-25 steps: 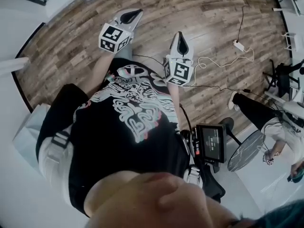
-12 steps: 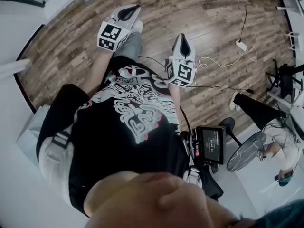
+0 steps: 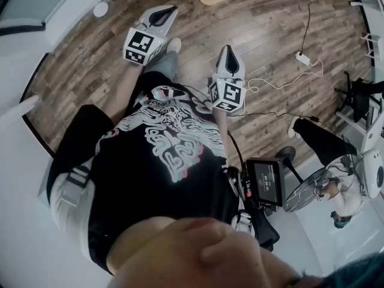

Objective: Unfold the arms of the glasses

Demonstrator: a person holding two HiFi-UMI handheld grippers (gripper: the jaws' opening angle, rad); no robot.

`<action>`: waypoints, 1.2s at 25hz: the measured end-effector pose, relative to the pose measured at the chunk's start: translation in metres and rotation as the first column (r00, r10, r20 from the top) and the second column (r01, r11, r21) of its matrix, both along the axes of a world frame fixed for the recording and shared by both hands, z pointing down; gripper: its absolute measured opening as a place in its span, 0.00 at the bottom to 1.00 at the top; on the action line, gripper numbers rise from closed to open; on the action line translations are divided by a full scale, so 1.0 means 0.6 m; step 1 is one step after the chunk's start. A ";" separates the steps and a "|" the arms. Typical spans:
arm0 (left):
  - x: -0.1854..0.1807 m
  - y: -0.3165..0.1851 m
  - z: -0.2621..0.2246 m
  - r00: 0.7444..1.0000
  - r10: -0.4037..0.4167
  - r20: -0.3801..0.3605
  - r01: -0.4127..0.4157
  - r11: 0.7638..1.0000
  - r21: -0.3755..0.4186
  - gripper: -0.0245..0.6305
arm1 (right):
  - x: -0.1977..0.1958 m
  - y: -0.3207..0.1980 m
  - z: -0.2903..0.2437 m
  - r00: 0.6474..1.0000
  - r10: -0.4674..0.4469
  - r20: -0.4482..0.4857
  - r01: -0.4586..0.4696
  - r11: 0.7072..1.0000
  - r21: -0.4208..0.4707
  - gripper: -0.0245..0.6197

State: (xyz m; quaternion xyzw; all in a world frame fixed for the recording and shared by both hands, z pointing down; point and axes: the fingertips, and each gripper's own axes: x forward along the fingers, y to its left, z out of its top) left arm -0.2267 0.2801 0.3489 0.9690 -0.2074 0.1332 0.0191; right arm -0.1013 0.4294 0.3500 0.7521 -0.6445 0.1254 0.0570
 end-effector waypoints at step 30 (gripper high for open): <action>0.260 -0.405 0.142 0.976 0.175 0.131 -0.167 0.984 -0.066 0.02 | 0.180 -0.483 0.101 0.994 -0.094 -0.049 0.081 0.972 -0.219 0.04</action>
